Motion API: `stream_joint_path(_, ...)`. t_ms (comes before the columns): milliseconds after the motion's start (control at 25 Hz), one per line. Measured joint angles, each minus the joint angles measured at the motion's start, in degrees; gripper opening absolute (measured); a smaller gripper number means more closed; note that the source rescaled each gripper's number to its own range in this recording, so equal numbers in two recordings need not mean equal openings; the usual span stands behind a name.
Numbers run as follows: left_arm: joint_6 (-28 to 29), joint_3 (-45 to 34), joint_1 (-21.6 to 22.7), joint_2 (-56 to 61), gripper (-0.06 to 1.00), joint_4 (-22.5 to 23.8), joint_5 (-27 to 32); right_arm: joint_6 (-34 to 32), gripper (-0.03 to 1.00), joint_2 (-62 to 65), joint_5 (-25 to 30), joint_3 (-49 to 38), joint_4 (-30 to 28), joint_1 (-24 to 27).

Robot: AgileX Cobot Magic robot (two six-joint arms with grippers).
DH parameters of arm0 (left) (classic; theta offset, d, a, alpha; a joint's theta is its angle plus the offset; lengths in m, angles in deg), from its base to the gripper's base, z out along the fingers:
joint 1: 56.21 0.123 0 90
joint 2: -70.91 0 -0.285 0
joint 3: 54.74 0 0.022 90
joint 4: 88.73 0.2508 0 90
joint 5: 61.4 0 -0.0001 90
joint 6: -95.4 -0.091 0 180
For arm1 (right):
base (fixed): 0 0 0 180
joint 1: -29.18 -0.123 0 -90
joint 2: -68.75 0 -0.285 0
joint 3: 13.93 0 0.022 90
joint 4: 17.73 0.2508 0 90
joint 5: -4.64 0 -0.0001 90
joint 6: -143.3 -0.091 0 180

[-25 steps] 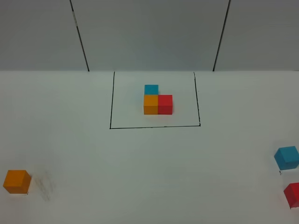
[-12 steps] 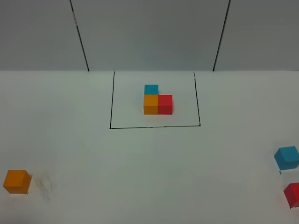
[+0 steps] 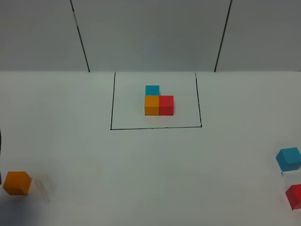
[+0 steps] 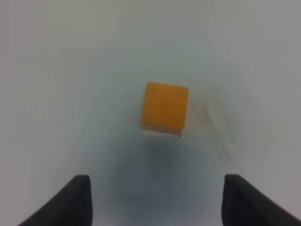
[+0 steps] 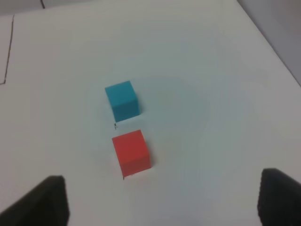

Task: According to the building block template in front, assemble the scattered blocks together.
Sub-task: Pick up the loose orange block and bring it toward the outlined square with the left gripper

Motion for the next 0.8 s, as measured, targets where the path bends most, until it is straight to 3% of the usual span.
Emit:
stream_joint_path(480, -3.21, 9.12, 0.0, -22.45, 0.3, 0.05, -3.28, 0.0, 0.66, 0.0, 0.0, 0.0, 0.0, 0.0)
stream_joint_path(800, -3.57, 10.05, 0.0, -33.06, 0.3, 0.94, -5.17, 0.0, 0.66, 0.0, 0.0, 0.0, 0.0, 0.0)
